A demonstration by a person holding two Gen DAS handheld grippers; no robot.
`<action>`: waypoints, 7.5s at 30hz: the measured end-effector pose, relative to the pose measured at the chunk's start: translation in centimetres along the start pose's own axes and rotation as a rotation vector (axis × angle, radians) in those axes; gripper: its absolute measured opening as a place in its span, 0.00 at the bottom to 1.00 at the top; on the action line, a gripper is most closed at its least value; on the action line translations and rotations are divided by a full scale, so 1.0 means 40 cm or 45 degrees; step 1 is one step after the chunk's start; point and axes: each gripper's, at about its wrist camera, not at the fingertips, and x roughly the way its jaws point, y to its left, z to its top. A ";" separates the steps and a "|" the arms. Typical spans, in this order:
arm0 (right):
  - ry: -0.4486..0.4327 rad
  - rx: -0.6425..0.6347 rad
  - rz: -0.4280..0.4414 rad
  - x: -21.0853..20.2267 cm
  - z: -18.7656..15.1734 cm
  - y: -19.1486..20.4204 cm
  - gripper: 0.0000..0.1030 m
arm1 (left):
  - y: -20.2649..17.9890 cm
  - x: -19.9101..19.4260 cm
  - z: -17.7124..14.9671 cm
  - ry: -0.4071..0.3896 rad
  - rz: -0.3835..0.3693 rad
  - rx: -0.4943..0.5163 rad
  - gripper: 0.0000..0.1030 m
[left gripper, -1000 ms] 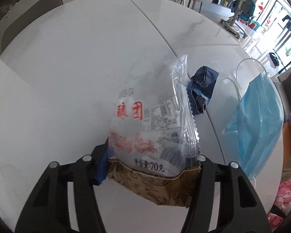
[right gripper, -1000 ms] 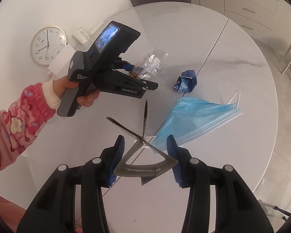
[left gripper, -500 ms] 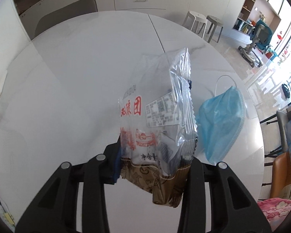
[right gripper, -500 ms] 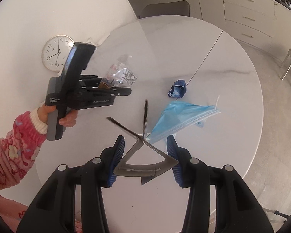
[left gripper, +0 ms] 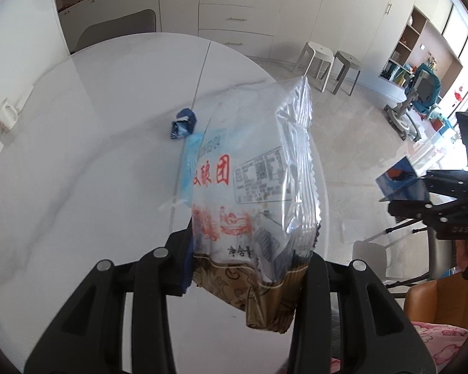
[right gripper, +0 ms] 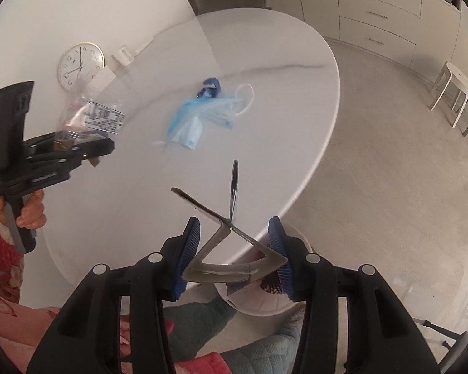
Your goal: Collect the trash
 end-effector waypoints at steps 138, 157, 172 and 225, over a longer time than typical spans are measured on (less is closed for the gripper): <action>0.211 -0.520 0.139 0.617 0.565 0.150 0.07 | 0.200 0.193 -0.010 0.047 0.153 -1.000 0.06; 0.005 -0.188 0.104 0.142 0.202 -0.054 0.06 | -0.073 0.140 -0.017 0.068 -0.031 -0.481 0.06; 0.207 -0.252 0.208 0.043 -0.129 -0.290 0.06 | -0.506 0.309 -0.201 0.182 0.201 -0.723 0.06; 0.021 -0.397 0.112 0.018 -0.112 -0.198 0.98 | -0.512 0.044 -0.165 -0.078 0.610 -0.800 0.85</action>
